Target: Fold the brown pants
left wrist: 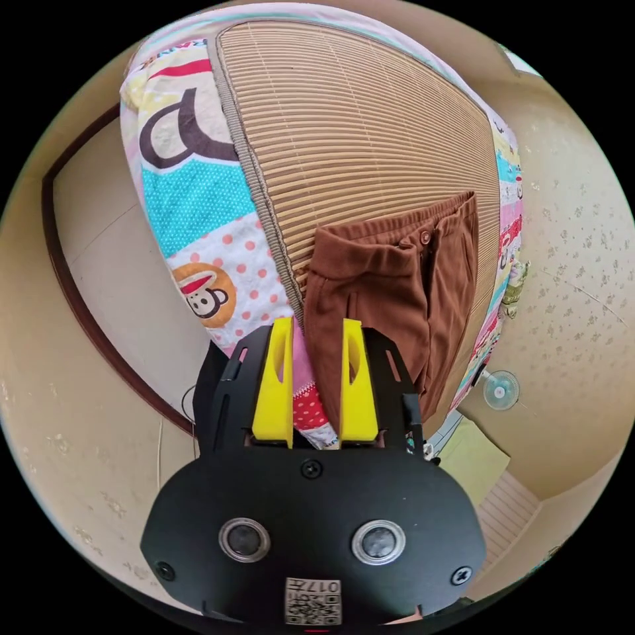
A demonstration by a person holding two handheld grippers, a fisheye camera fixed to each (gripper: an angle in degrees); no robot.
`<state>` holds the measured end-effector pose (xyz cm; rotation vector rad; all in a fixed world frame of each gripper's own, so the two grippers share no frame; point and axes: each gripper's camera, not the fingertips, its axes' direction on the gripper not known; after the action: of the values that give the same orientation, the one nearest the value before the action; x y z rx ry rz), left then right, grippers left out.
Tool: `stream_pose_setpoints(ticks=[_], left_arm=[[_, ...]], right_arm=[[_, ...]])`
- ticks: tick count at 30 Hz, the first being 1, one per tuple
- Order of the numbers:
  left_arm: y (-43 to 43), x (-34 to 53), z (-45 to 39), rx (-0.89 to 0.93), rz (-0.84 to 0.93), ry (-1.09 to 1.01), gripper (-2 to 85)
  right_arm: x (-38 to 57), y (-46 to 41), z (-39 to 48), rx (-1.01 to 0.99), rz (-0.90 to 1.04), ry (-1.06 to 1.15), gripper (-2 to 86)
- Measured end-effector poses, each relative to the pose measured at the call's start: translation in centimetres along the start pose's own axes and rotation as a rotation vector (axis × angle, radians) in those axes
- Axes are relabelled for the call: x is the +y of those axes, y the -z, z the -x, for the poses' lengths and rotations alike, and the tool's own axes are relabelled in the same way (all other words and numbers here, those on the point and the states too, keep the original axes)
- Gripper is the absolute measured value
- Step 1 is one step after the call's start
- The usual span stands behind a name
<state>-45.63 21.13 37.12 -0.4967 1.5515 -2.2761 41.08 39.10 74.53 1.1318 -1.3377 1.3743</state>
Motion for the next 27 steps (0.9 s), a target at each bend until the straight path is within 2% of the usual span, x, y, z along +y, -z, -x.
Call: stream_pose_setpoints(ticks=[3, 6, 10, 13, 16, 20, 22, 25, 27], left_arm=[[-0.2, 0.5, -0.3, -0.015, -0.065, -0.017, 13.1], [-2.6, 0.5, -0.6, -0.012, -0.008, -0.022, 12.3], [-3.7, 1.0, 0.4, -0.079, -0.004, 0.078, 5.0], [-3.7, 0.4, 0.8, -0.056, 0.082, 0.018, 1.0], [-1.5, 0.7, 1.5, 0.057, 0.113, -0.058, -0.1], [3.5, 3.9, 1.3, 0.463, 0.048, -0.141, -0.5], [5.8, 5.2, -0.8, 0.502, 0.002, -0.180, -0.6], [7.3, 5.3, -7.2, 0.542, -0.047, -0.289, -0.5], [6.5, 4.3, -12.1, 0.560, -0.072, -0.349, -0.3]], right_arm=[[1.1, 0.9, 1.5, 0.039, -0.002, 0.038, 3.2], [1.7, 0.8, 1.6, 0.064, -0.006, 0.024, 3.1], [2.1, 0.8, 0.5, 0.026, -0.027, -0.037, 3.1], [2.6, 0.9, 0.6, -0.009, -0.034, -0.016, 3.0], [3.2, 1.6, 1.5, -0.045, -0.030, 0.007, 2.9], [3.9, 3.2, 6.9, -0.036, -0.037, 0.161, 2.7], [3.2, 3.5, 10.1, -0.069, -0.033, 0.226, 2.7], [-0.3, 2.7, 16.6, 0.041, -0.032, 0.278, 2.8], [-5.1, -0.1, 21.5, 0.090, -0.007, 0.237, 3.1]])
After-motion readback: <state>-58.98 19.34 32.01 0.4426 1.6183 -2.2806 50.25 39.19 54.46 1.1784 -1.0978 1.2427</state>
